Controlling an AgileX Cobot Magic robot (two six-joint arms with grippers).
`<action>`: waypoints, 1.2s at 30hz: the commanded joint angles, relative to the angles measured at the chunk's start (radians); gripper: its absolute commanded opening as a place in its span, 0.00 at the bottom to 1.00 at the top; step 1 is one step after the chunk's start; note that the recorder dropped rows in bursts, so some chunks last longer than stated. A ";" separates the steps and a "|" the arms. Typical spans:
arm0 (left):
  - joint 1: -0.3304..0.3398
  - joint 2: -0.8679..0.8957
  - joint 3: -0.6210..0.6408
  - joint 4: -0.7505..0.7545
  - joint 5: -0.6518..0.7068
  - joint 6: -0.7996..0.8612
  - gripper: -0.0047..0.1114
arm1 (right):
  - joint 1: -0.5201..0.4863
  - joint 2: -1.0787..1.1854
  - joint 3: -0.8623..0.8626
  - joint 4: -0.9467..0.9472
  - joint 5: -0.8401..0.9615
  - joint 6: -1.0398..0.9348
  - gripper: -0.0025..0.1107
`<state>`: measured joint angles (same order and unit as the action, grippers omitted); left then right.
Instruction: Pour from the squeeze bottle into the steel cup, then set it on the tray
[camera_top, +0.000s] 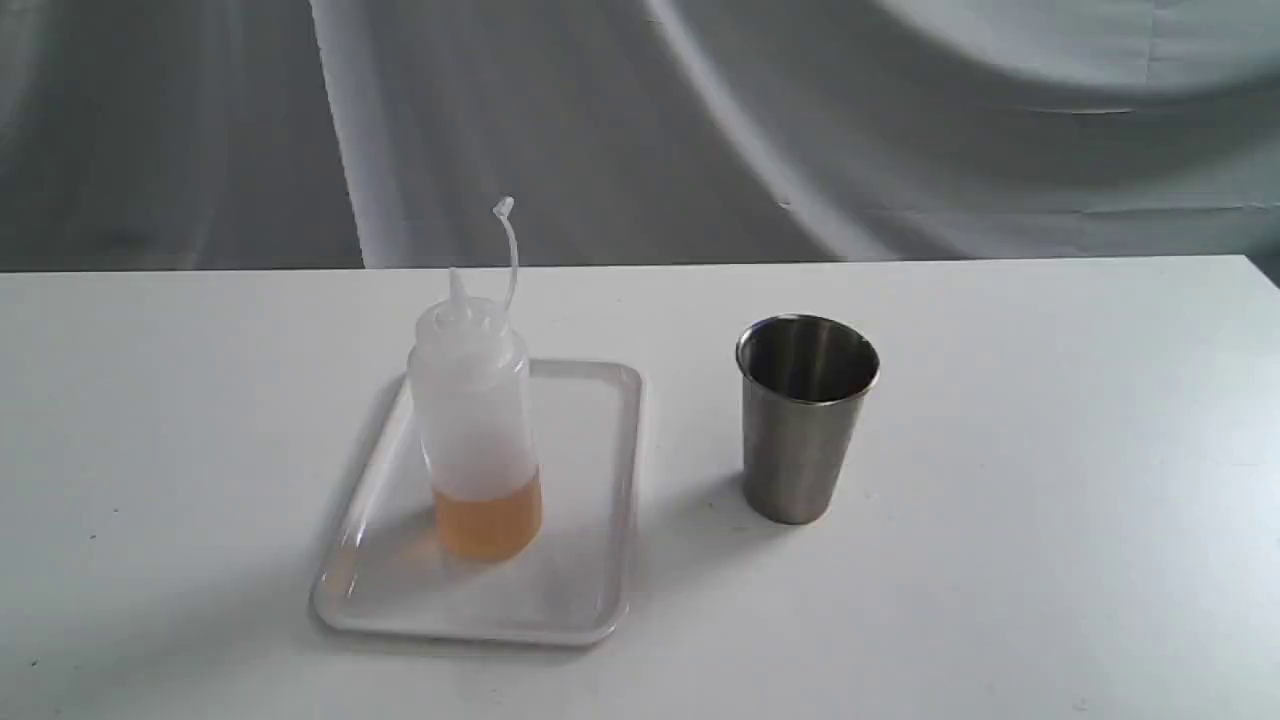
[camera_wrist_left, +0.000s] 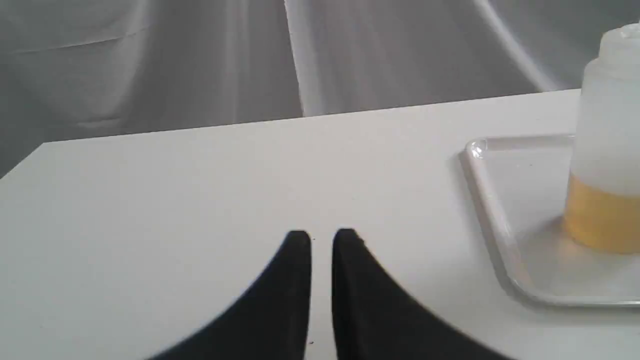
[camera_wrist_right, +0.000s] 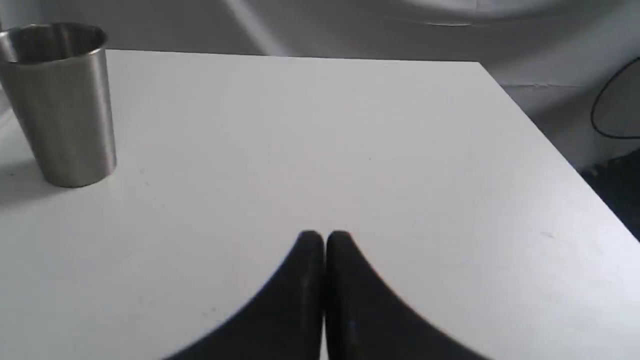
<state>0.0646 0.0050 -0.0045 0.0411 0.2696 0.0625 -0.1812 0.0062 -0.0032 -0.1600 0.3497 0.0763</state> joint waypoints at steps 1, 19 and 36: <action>-0.007 -0.005 0.004 0.000 -0.004 -0.002 0.11 | -0.008 -0.006 0.003 -0.021 0.017 -0.032 0.02; -0.007 -0.005 0.004 0.000 -0.004 -0.002 0.11 | -0.008 -0.006 0.003 -0.017 0.019 -0.050 0.02; -0.007 -0.005 0.004 0.000 -0.004 -0.002 0.11 | -0.008 -0.006 0.003 -0.017 0.017 -0.048 0.02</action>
<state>0.0646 0.0050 -0.0045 0.0411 0.2696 0.0625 -0.1812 0.0062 -0.0032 -0.1693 0.3688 0.0293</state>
